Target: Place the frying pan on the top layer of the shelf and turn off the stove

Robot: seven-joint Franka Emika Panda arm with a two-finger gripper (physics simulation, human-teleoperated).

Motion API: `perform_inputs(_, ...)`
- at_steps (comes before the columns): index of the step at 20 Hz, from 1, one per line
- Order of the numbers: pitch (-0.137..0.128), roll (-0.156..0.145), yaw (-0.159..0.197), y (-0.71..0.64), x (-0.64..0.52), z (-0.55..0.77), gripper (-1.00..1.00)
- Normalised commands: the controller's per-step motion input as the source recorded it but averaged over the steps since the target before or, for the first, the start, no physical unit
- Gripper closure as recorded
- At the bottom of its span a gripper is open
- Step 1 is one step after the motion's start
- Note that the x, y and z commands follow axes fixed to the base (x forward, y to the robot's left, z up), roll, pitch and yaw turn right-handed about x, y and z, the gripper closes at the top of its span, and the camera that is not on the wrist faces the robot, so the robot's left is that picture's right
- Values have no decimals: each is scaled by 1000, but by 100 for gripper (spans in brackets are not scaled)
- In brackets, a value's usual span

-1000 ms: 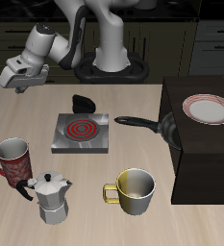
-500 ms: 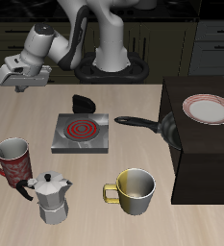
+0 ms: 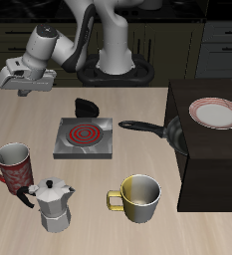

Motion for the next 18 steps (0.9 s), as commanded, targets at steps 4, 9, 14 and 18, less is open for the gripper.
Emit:
perform_inputs(4,4,15,-38,78,91,-59,100)
perform_inputs(9,-5,19,-83,111,102,-9,100)
perform_inputs(14,0,18,-81,94,91,-46,100)
perform_inputs(18,-14,24,-122,137,108,17,100)
